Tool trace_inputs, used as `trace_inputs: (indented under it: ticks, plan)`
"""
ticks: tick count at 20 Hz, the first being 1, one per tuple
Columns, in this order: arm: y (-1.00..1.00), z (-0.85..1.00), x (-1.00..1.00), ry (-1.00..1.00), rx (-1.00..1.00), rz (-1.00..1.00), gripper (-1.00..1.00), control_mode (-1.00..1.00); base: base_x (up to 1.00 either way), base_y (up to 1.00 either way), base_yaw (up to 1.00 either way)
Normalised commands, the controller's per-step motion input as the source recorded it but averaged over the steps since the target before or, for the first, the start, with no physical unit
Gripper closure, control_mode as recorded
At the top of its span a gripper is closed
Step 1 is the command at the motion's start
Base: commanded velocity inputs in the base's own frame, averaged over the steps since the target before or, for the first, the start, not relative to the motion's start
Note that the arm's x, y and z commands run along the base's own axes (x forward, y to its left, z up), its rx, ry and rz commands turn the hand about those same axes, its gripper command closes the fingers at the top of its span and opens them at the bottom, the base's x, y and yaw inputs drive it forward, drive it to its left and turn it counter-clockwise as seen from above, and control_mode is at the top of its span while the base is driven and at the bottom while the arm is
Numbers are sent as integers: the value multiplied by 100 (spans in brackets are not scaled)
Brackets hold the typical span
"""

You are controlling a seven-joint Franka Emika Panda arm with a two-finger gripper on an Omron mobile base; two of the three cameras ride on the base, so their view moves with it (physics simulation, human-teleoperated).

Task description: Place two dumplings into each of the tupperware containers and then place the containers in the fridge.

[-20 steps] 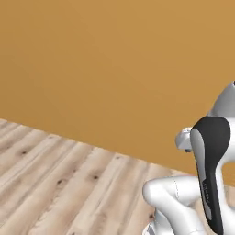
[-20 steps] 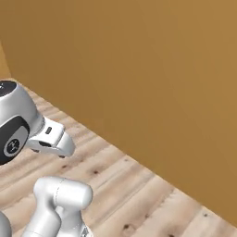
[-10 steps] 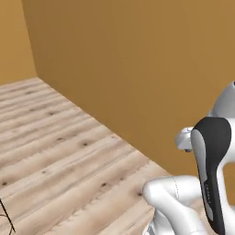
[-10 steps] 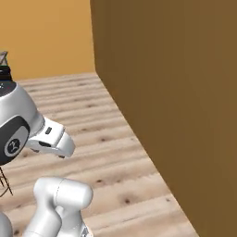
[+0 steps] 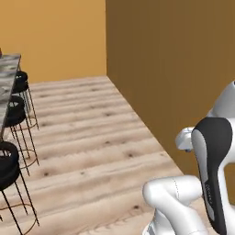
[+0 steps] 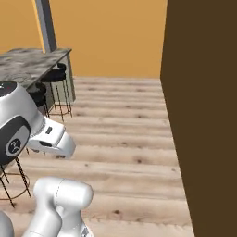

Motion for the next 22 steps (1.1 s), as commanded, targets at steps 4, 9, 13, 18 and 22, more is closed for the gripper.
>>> trace_inputs:
  ticks: [4,9,13,18,22]
  plan:
    - [0,0,0,0,0,0,-100,100,100,-47,55]
    - [0,0,0,0,0,0,-100,100,95,-14,75]
    - [0,0,0,0,0,0,-100,100,95,-13,76]
    - [0,0,0,0,0,0,-100,100,85,-21,75]
    - [0,0,0,0,0,0,-100,100,70,-36,72]
